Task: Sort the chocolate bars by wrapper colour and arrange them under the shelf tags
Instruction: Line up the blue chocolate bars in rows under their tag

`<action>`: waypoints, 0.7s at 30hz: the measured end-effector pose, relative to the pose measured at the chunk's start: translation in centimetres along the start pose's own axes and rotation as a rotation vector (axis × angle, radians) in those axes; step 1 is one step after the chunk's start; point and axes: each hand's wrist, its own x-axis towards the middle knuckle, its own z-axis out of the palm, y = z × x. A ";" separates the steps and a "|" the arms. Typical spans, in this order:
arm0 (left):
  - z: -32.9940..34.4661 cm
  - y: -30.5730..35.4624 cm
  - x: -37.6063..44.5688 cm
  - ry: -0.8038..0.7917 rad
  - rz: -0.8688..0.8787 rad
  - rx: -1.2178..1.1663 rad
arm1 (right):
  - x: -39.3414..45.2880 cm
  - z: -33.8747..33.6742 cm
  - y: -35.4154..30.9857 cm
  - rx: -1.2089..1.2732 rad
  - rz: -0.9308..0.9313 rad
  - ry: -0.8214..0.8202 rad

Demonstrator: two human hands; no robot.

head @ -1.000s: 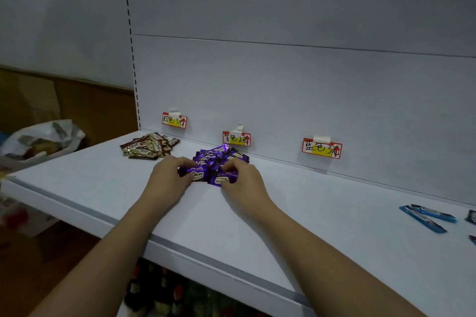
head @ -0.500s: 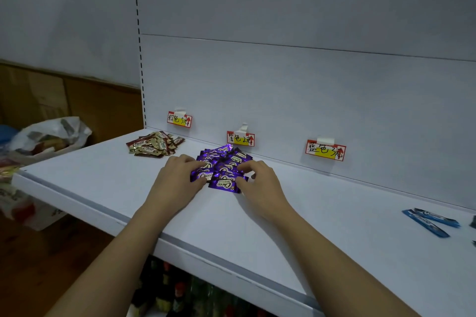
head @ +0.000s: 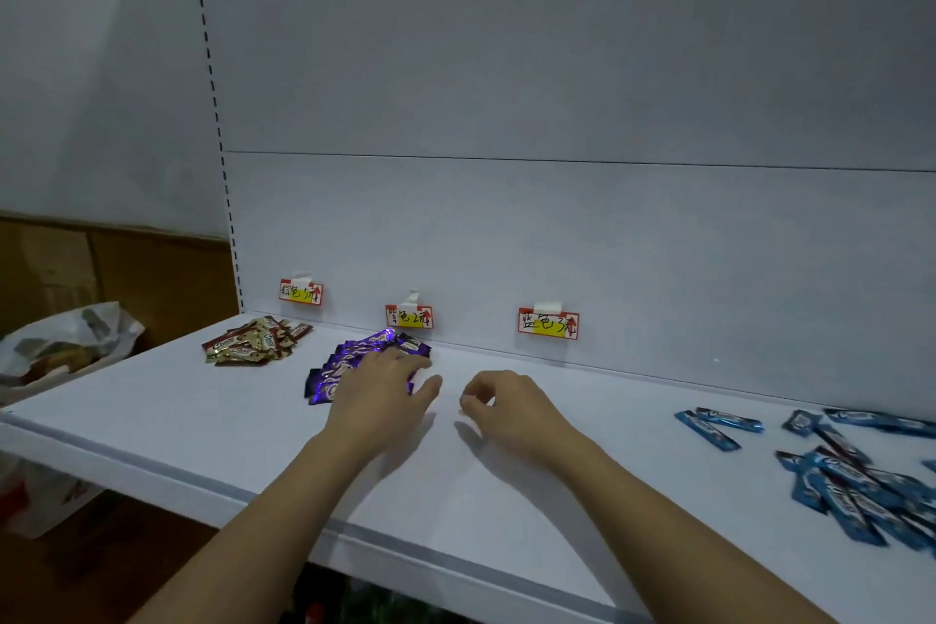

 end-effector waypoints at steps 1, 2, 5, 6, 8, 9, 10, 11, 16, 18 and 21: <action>0.4 1.4 -0.1 -0.023 0.002 -0.027 | -1.0 -1.1 0.9 -0.008 0.013 0.010; 1.0 2.9 -0.1 -0.047 0.011 -0.051 | -1.9 -2.2 1.9 -0.011 0.028 0.022; 3.0 7.7 -0.1 -0.105 0.048 -0.104 | -4.4 -5.4 5.3 -0.025 0.083 0.052; 3.8 9.4 0.0 -0.120 0.060 -0.116 | -5.1 -6.6 6.5 -0.033 0.098 0.058; 5.3 13.0 0.3 -0.146 0.089 -0.146 | -6.4 -8.9 8.9 -0.051 0.125 0.075; 6.1 14.8 0.6 -0.154 0.107 -0.167 | -7.0 -10.2 10.2 -0.060 0.139 0.093; 6.8 16.5 0.9 -0.158 0.125 -0.196 | -7.5 -11.5 11.4 -0.068 0.153 0.117; 7.4 18.3 1.2 -0.160 0.145 -0.231 | -8.0 -12.9 12.6 -0.074 0.166 0.144; 10.0 25.8 3.8 -0.168 0.232 -0.402 | -9.2 -19.3 18.6 -0.084 0.240 0.201; 11.0 27.9 4.8 -0.177 0.257 -0.465 | -9.3 -21.2 20.7 -0.085 0.268 0.160; 12.8 29.2 5.4 -0.198 0.250 -0.606 | -9.5 -22.5 23.3 -0.064 0.271 0.140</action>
